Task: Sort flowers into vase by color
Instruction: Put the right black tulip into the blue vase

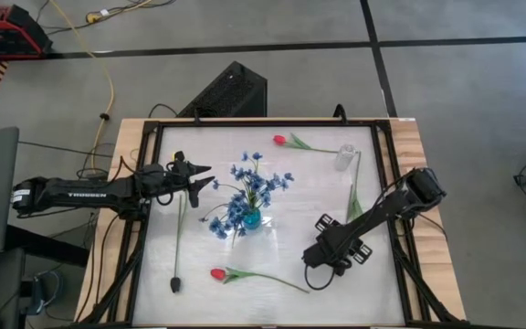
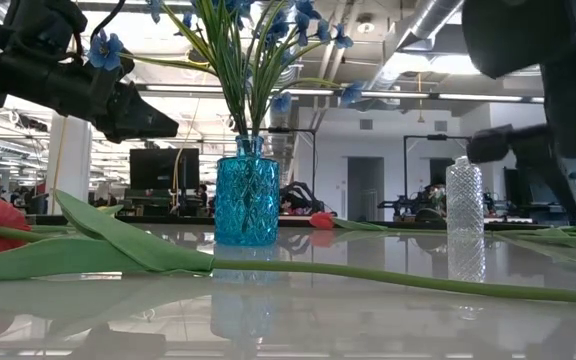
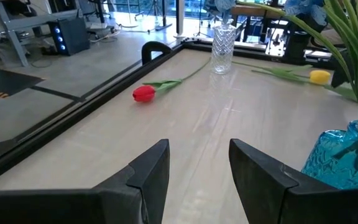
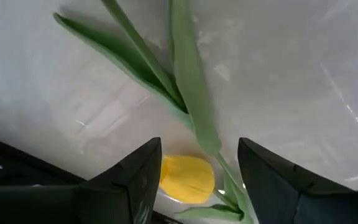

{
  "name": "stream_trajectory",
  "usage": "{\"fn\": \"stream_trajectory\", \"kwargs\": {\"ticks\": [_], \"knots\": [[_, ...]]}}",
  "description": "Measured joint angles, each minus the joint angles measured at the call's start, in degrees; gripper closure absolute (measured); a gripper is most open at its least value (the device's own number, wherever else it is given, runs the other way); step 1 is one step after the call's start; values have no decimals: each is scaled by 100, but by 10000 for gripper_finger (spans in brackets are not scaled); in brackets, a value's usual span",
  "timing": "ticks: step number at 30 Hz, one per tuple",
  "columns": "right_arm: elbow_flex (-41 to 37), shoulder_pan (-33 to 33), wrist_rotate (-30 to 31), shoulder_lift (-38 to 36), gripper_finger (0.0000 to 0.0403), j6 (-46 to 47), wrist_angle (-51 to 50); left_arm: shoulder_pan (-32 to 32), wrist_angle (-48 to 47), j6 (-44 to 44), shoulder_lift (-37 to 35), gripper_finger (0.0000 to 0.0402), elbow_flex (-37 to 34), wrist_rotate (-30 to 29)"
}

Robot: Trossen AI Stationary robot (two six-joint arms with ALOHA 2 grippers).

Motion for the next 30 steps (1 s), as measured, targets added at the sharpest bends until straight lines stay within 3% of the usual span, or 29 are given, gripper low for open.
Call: {"fn": "stream_trajectory", "kwargs": {"ticks": [6, 10, 21, 24, 30], "knots": [[-323, -2, 15, 7, 167, -372, 644, 0, -2, 0, 0, 246, 0, -2], [-423, 1, 28, 7, 192, -386, 723, 0, -4, 2, 0, 246, 2, -3], [-330, 10, 42, 7, 377, -216, 758, 0, -52, 2, 0, 246, 2, -6], [-56, -70, 107, 9, 377, -212, 770, 0, -52, 2, 0, 246, 2, -4], [1081, -343, 876, 9, 372, -153, 843, 0, -50, -2, 0, 246, 2, -6]]}}
